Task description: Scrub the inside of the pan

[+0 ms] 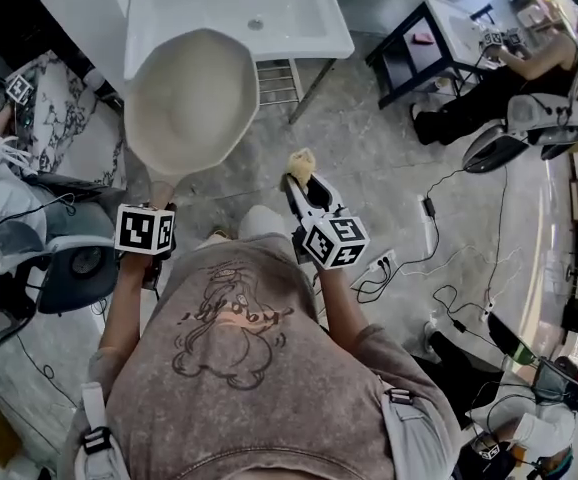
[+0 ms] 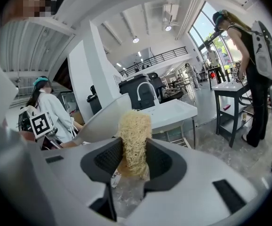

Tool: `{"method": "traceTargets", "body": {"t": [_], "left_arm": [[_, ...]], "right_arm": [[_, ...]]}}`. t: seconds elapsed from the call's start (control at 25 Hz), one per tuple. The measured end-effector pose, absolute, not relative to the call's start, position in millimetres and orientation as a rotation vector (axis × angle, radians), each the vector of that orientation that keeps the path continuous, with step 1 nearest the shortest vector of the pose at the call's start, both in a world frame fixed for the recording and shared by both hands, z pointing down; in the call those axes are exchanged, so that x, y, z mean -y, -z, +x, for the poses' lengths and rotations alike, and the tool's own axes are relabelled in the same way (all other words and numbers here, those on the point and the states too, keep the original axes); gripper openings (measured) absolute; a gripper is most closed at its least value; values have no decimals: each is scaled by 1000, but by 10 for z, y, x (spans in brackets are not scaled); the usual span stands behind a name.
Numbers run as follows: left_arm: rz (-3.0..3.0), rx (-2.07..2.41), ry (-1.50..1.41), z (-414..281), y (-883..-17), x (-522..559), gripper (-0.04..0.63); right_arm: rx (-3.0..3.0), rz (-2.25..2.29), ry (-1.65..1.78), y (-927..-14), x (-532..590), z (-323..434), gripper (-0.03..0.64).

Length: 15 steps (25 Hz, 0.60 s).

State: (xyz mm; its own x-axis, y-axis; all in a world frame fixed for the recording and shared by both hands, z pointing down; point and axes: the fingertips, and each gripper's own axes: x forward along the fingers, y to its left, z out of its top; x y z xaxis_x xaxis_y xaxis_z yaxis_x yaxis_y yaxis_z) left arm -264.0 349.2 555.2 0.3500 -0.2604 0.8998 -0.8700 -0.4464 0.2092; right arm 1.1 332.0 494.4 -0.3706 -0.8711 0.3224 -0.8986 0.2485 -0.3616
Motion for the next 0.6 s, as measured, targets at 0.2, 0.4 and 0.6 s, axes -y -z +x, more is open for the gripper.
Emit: {"method": "traceTargets", "body": {"t": [0.2, 0.4, 0.6], "left_arm": [[1924, 963, -1121, -2675, -5603, -3249, 49], [1943, 938, -1107, -2560, -5679, -2879, 49], [1945, 939, -1114, -2339, -5695, -2396, 49]], "right_arm": [[2415, 1774, -751, -4933, -3145, 65, 158], [2406, 1801, -743, -4993, -2773, 205, 158], [2422, 1782, -725, -4957, -2243, 412, 158]]}}
